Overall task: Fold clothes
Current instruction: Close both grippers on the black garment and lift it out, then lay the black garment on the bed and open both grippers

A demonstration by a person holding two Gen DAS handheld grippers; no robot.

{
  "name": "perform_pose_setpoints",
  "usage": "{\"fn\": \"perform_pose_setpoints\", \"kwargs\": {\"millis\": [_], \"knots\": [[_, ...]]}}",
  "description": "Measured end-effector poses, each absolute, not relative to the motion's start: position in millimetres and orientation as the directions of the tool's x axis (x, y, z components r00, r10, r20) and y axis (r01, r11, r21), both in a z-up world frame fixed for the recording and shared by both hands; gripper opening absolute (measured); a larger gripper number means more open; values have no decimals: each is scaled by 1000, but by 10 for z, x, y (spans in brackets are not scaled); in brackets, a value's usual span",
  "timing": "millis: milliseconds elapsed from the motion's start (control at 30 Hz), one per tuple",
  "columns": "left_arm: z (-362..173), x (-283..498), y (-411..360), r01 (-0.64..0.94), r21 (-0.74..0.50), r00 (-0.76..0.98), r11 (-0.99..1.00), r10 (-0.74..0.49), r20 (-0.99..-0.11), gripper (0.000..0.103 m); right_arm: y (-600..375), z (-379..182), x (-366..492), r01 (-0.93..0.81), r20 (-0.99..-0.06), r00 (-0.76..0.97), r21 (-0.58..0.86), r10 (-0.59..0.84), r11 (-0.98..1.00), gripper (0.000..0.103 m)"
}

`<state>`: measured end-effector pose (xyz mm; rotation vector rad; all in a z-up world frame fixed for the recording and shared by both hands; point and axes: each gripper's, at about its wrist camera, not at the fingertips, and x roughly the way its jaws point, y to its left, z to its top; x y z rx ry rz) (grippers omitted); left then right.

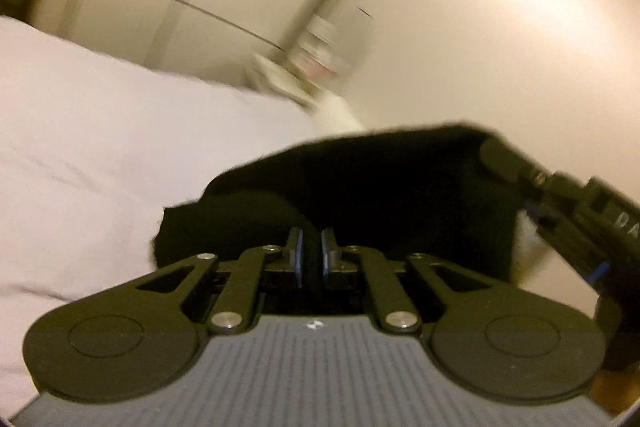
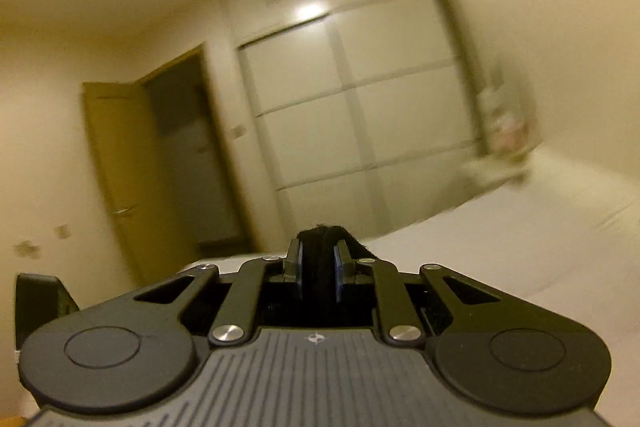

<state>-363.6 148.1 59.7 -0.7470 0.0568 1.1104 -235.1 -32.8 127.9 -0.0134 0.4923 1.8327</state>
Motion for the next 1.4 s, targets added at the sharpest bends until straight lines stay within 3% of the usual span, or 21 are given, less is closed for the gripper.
{"fn": "perform_pose_setpoints", "kwargs": {"millis": [67, 133, 267, 333, 433, 567, 633, 867, 1400], "knots": [[554, -4085, 1579, -862, -476, 395, 172, 816, -421, 0, 90, 986, -2811, -897, -390, -386, 372, 836, -240, 22], [377, -4442, 1794, -910, -410, 296, 59, 785, -544, 0, 392, 706, -3197, -882, -507, -432, 408, 746, -234, 41], [3, -4985, 1866, -907, -408, 227, -104, 697, -681, 1, 388, 466, -3579, -855, -573, -489, 464, 657, -232, 53], [-148, -5128, 1760, -902, -402, 200, -159, 669, -715, 2, 378, 374, -3631, -873, -617, -458, 450, 640, -190, 66], [-245, -5292, 1575, -902, -381, 176, -205, 631, -756, 4, 401, 258, -3698, -893, -683, -423, 427, 596, -144, 67], [-276, -5386, 1320, -915, -335, 144, -223, 596, -790, 19, 281, 119, -3675, -908, -732, -395, 401, 555, -117, 79], [-292, -5433, 1192, -922, -312, 128, -231, 578, -806, 23, 141, 52, -3684, -918, -750, -380, 380, 541, -118, 85], [-338, -5527, 810, -923, -271, 81, -274, 550, -832, 26, 150, -58, -3664, -917, -778, -394, 368, 489, -153, 86], [-229, -4615, 291, -930, -164, -45, -328, 547, -836, 35, -368, -61, -3145, -902, -780, -432, 368, 453, -226, 89]]}}
